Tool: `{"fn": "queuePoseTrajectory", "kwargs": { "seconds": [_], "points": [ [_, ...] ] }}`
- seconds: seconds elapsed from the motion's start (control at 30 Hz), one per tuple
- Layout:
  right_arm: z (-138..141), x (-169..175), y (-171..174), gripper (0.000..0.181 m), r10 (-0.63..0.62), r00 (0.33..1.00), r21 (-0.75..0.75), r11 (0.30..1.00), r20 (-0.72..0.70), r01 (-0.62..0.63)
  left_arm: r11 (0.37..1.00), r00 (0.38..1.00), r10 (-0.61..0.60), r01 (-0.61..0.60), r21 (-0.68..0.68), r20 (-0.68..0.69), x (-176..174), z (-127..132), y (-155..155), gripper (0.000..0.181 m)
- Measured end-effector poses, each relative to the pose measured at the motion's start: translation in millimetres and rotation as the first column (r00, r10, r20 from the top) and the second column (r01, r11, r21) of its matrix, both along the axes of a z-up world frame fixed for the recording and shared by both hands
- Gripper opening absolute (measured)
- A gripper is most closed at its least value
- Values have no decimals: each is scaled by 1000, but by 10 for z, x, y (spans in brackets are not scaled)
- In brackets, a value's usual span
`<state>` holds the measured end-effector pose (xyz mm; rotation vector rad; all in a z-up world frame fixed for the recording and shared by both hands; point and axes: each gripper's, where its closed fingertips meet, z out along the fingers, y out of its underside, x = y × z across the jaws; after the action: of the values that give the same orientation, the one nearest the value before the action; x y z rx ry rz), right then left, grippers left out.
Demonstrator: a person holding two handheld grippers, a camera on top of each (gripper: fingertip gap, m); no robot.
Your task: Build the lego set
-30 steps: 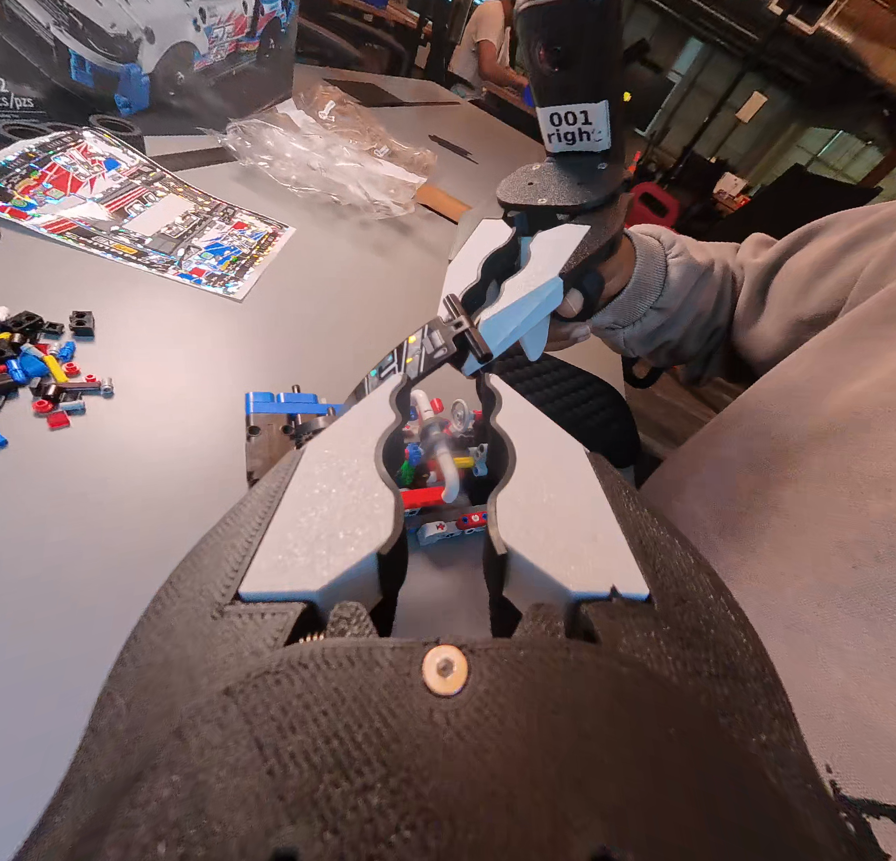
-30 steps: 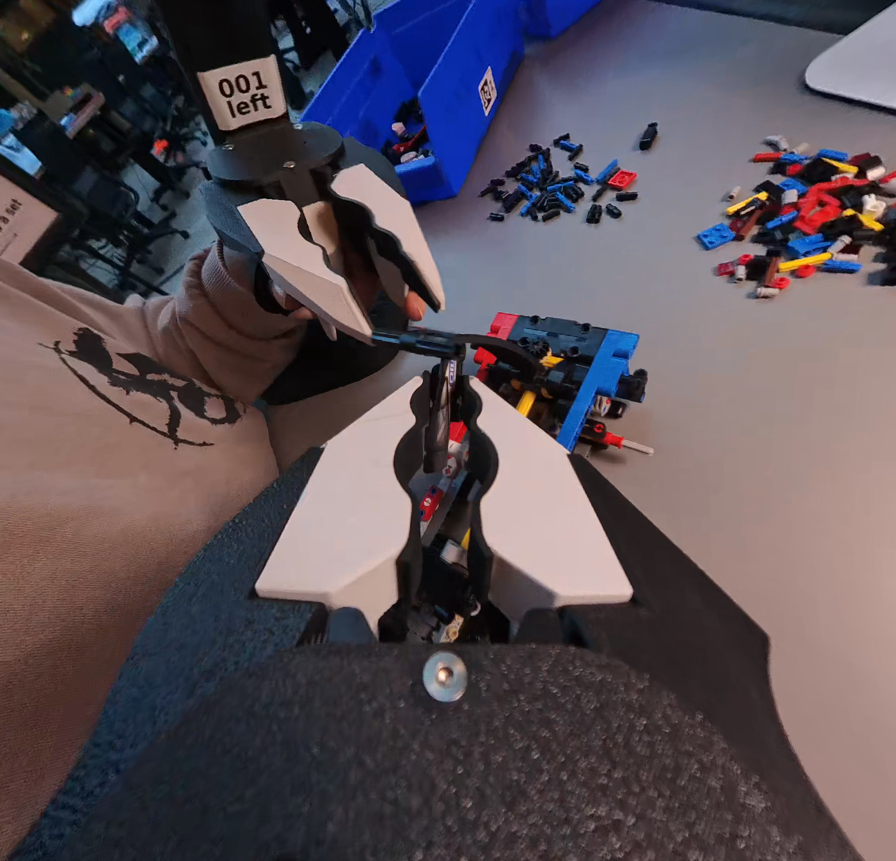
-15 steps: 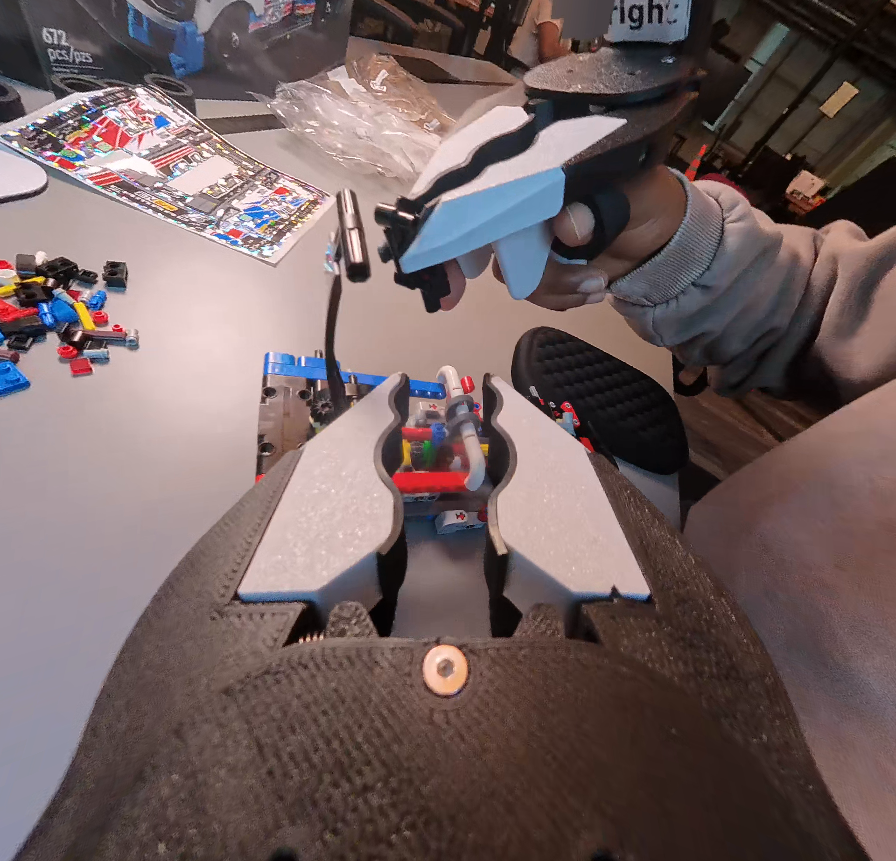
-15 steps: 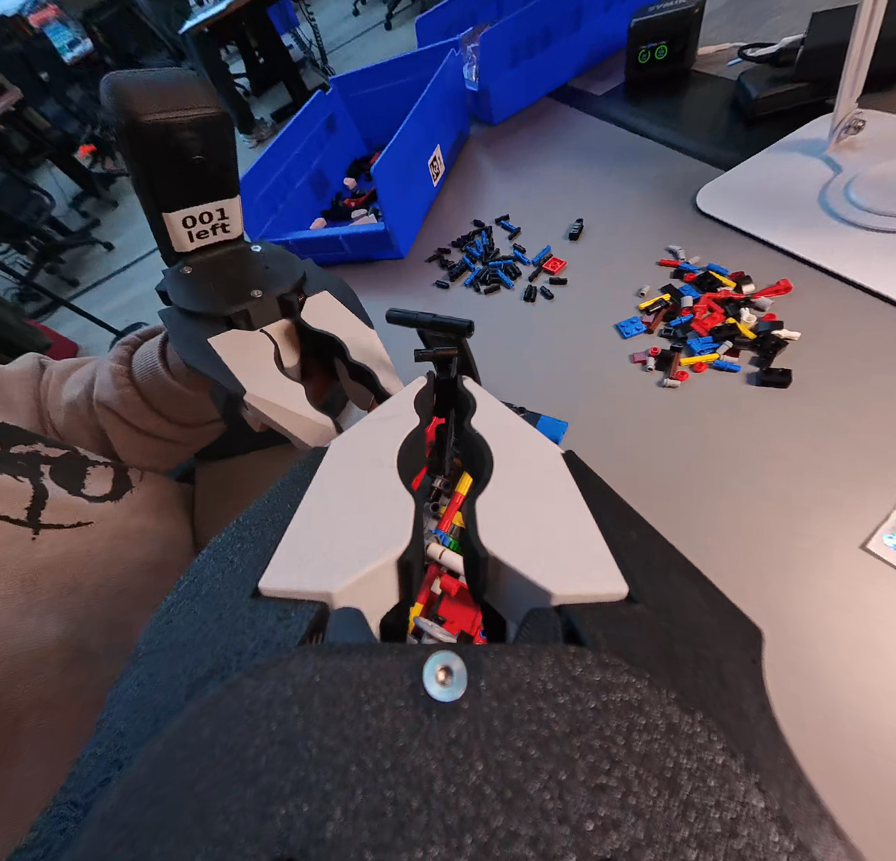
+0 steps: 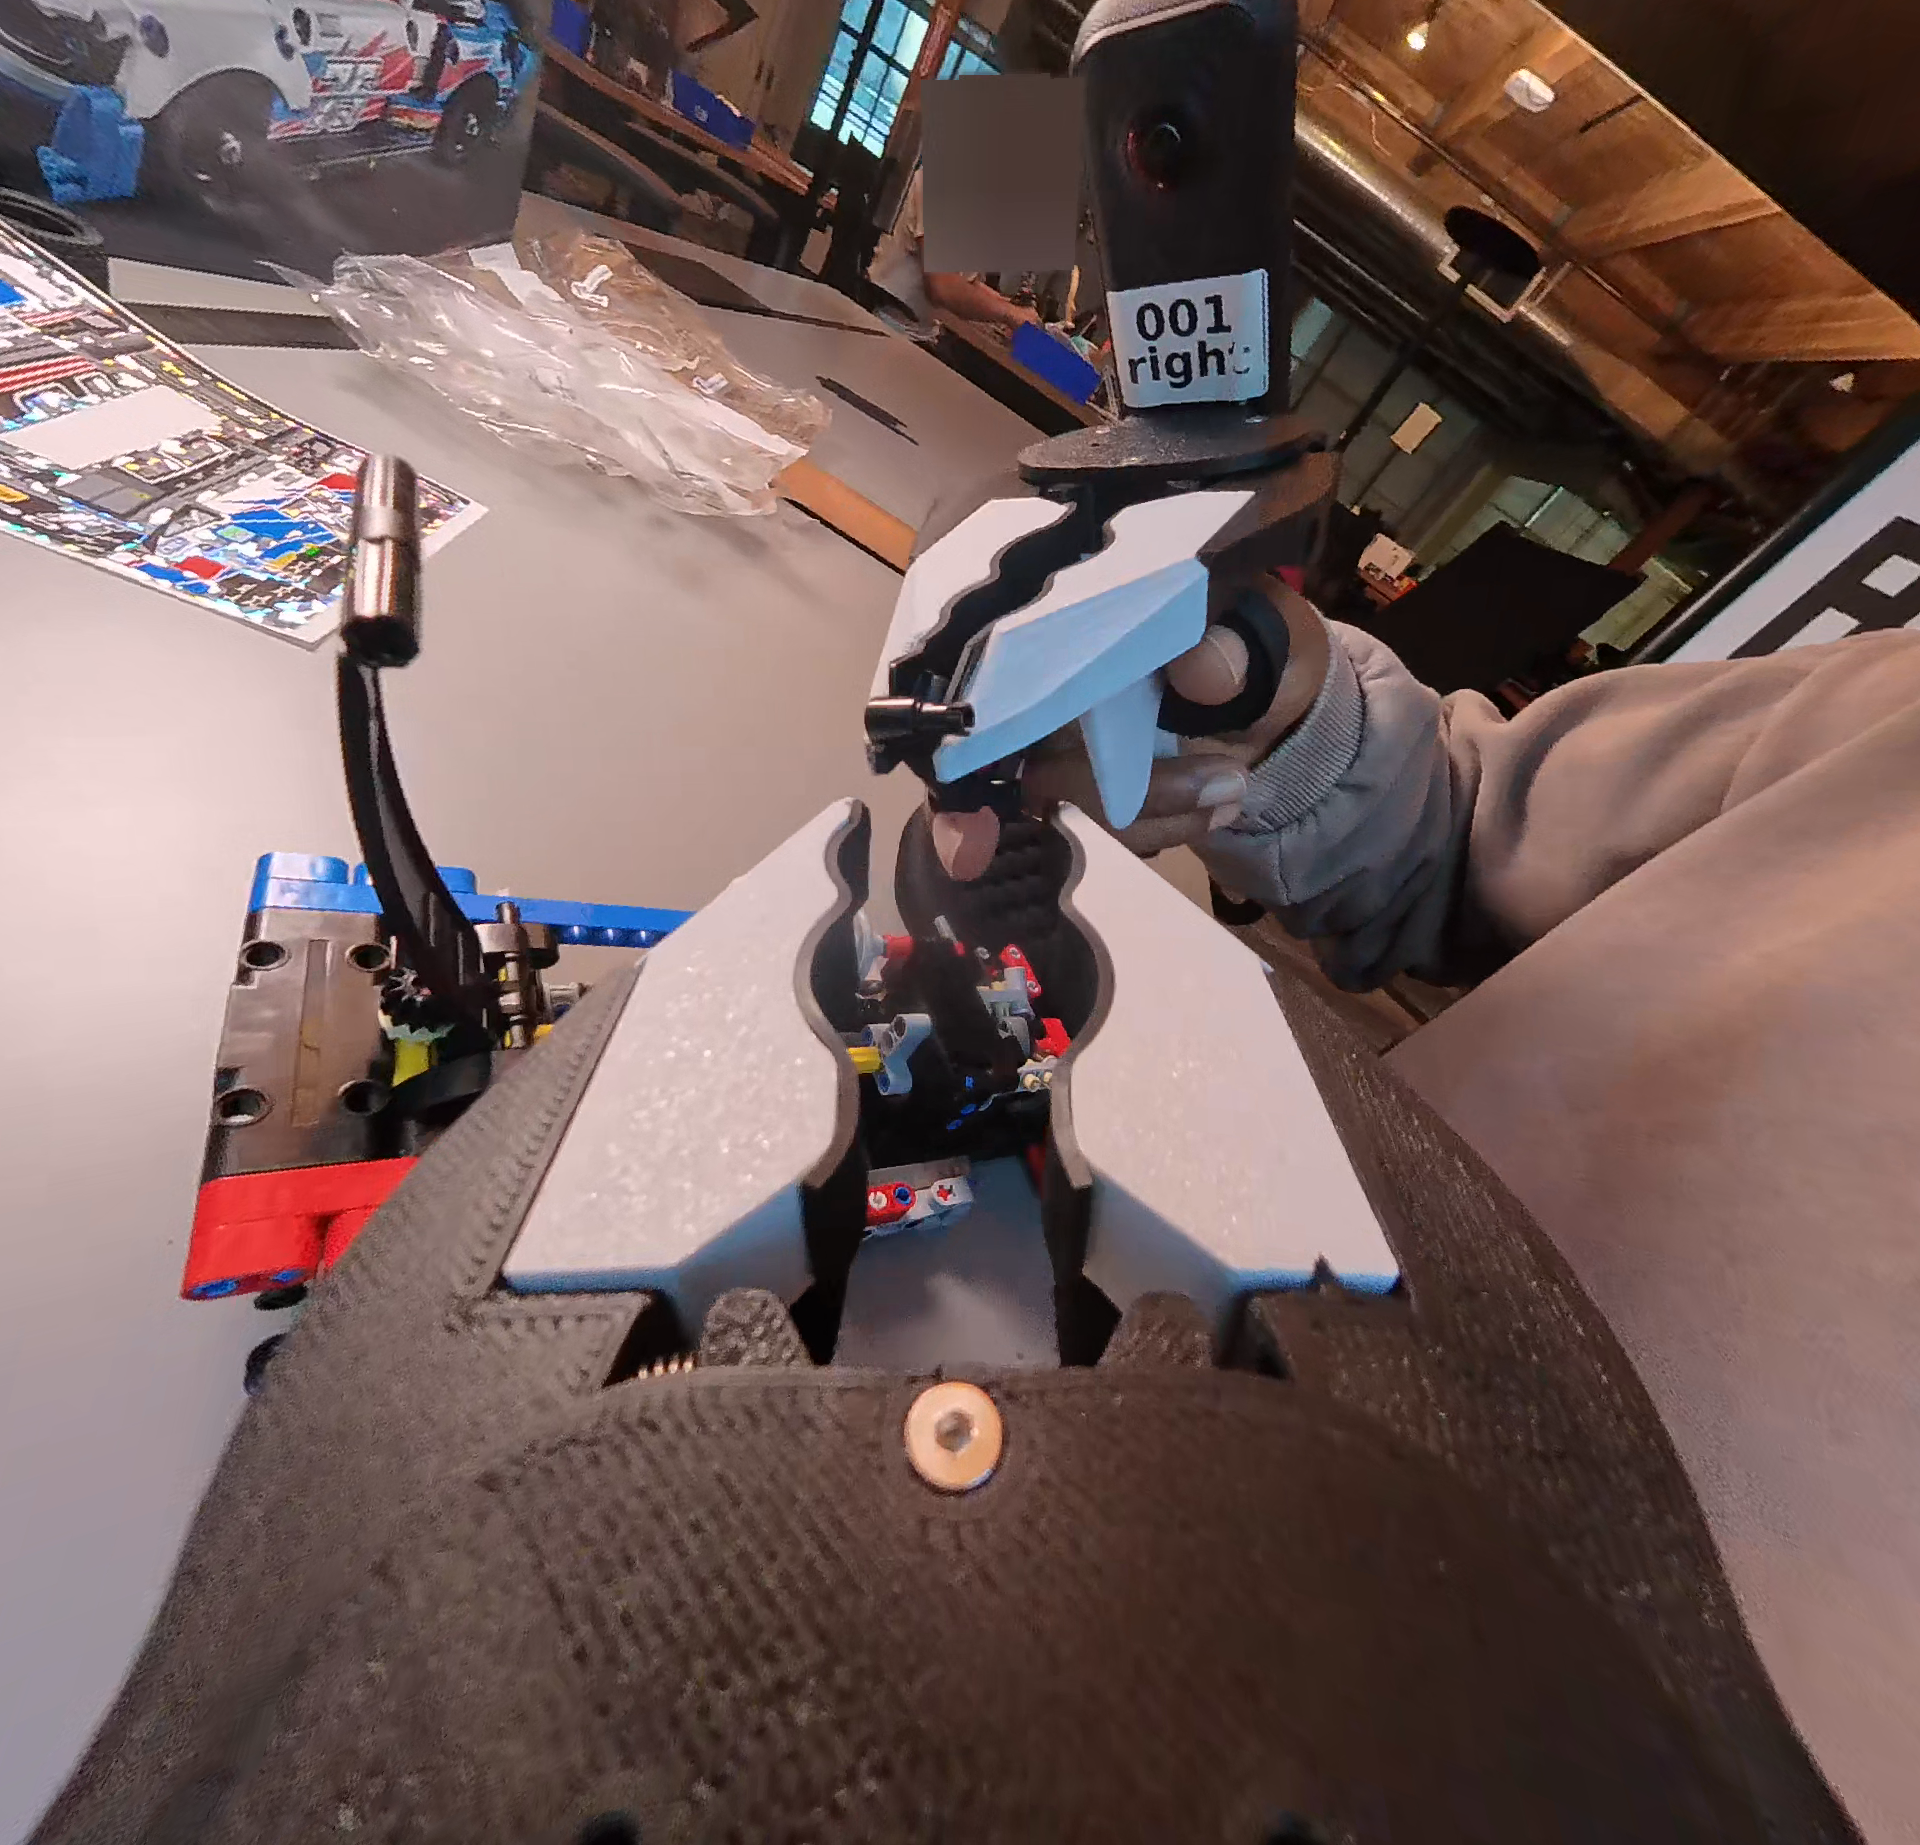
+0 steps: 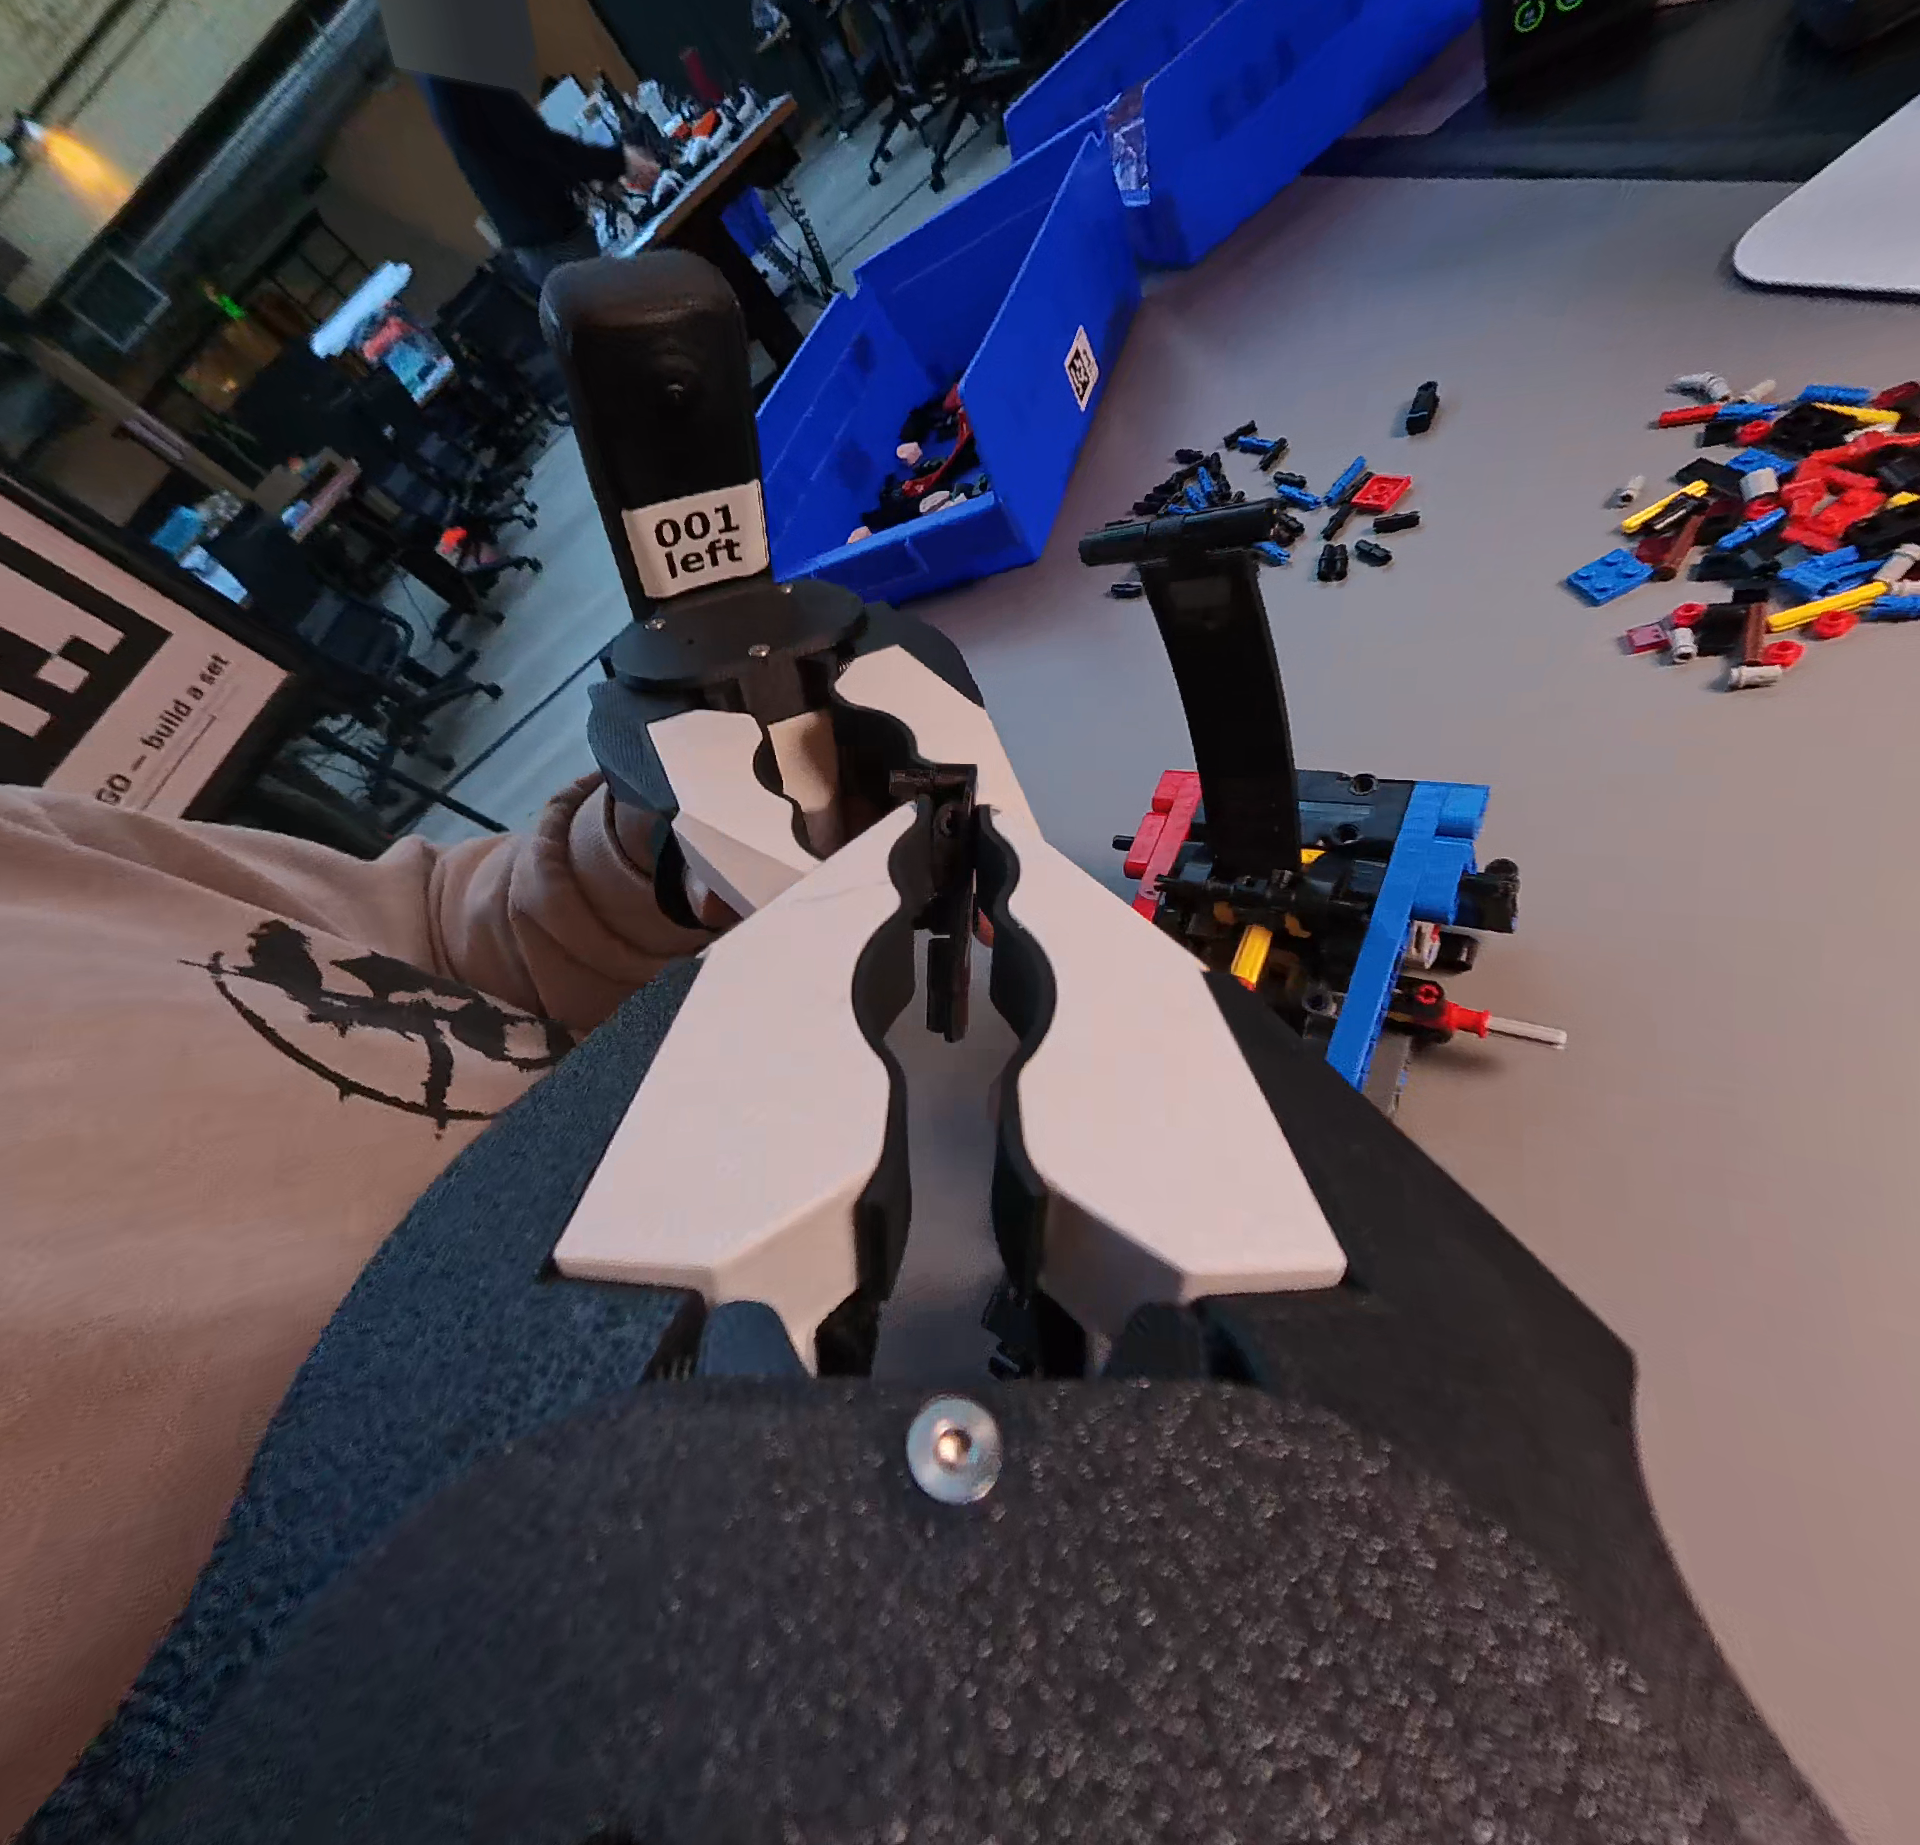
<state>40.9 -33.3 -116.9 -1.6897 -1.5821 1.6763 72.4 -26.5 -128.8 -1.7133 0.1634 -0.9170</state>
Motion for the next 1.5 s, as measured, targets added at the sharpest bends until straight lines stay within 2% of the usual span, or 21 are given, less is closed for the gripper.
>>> {"fn": "queuePoseTrajectory", "kwargs": {
  "seconds": [0.17,0.3,0.37,0.47,0.67,0.77,0.87,0.97,1.0,1.07,1.13,1.2,1.27,1.37,1.5],
  "points": [
    [-23,-59,-19,6,-45,999,-30,999,-8,45,997,996,74,-74,8,53,-22,-5,69,18],
    [50,-55,-1,7,-59,997,-81,995,-50,54,999,985,43,-47,16,168,-32,41,39,14],
    [75,-42,7,14,-47,997,-102,994,-59,41,999,976,14,-23,39,219,-44,86,4,14],
    [137,-10,74,18,-37,994,-86,996,-105,28,998,952,-33,17,56,303,-62,155,-50,14],
    [87,82,6,15,54,995,-3,999,-85,-54,997,948,-61,46,55,312,-40,141,-63,14],
    [30,77,-8,3,53,997,73,996,-60,-48,999,968,-36,28,36,248,-33,91,-8,14],
    [4,83,31,2,44,999,128,991,-24,-40,1000,981,-24,22,17,190,-34,64,29,15],
    [-50,83,215,1,-8,1000,191,982,29,3,999,1000,29,-29,30,-3,-197,62,41,28],
    [-89,87,339,1,-41,998,226,974,54,27,996,991,76,-72,44,-113,-344,54,45,31],
    [-268,121,613,1,-96,985,300,953,146,49,985,921,173,-163,60,-349,-719,-27,42,36],
    [-490,146,823,1,-136,961,340,939,241,48,983,864,165,-185,5,-475,-971,-192,39,47],
    [-680,129,875,1,-130,940,346,938,315,14,981,878,63,-143,-134,-475,-1021,-469,68,63],
    [-823,66,846,1,-109,925,342,939,363,-23,973,895,-13,-92,-212,-447,-932,-685,125,66],
    [-981,-18,796,1,-92,902,328,943,422,-58,975,861,-44,-73,-210,-506,-807,-858,254,67],
    [-1006,-29,750,1,-70,887,352,930,456,-108,981,827,-15,-96,-167,-562,-783,-822,394,67]
  ]
}}
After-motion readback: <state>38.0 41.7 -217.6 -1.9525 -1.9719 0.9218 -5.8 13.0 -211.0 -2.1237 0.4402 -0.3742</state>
